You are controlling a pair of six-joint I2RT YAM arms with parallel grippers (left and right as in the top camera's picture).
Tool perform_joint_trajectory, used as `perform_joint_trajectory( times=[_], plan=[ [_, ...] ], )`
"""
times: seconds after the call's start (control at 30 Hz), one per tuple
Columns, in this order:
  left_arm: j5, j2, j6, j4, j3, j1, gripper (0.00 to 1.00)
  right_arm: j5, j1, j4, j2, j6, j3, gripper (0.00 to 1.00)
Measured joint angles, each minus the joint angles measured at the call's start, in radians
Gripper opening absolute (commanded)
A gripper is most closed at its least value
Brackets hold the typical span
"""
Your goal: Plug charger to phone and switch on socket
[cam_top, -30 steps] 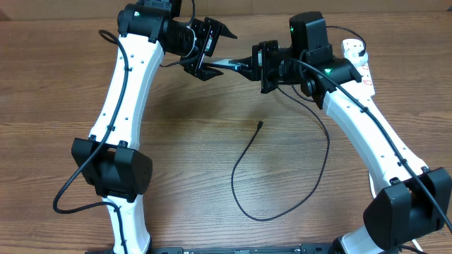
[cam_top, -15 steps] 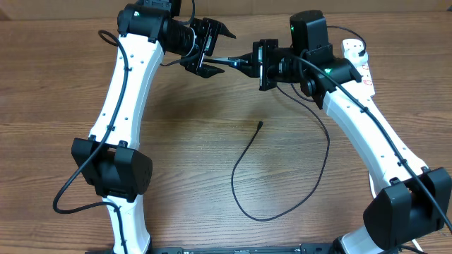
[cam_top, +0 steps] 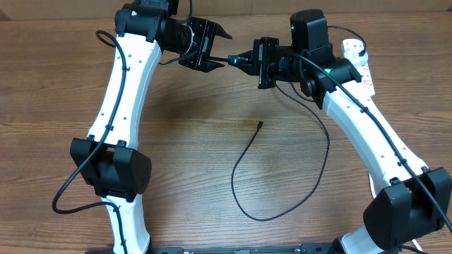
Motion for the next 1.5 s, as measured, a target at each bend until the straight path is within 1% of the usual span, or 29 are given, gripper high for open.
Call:
perform_joint_trajectory(
  times=[0.2,0.27,0.43,0.53,0.83,0.93,1.17,1.27,1.37,1.5],
  plan=[
    [-0.001,0.000,-0.001,-0.002,0.000,0.000,0.51,0.002,0.000,0.006,0.000,0.012,0.000,0.04],
    [-0.001,0.000,-0.002,-0.001,0.000,0.000,0.45,0.002,0.000,0.013,0.000,0.016,0.000,0.04],
    [-0.001,0.000,-0.002,-0.002,0.000,0.000,0.41,0.002,0.000,0.023,0.000,0.023,0.000,0.04],
    [-0.001,0.000,-0.003,-0.002,0.000,0.001,0.34,0.003,0.000,0.026,0.000,0.026,0.000,0.04],
    [-0.003,0.000,-0.010,-0.005,0.000,0.001,0.35,0.004,-0.002,0.027,0.000,0.026,0.000,0.04],
    [-0.003,0.000,-0.013,-0.005,0.000,0.001,0.33,0.004,-0.002,0.028,0.000,0.026,0.000,0.04],
    [-0.004,0.000,-0.021,-0.006,0.000,0.001,0.32,0.007,-0.002,0.030,0.000,0.026,0.000,0.04],
    [-0.004,0.000,-0.021,-0.006,0.000,0.001,0.29,0.007,-0.002,0.031,0.000,0.026,0.000,0.04],
    [-0.004,0.000,-0.024,-0.006,0.000,0.001,0.24,0.010,-0.002,0.032,0.000,0.026,0.000,0.04],
    [-0.004,0.002,-0.024,-0.009,0.000,0.001,0.20,0.015,-0.002,0.036,0.000,0.027,0.000,0.04]
  ],
)
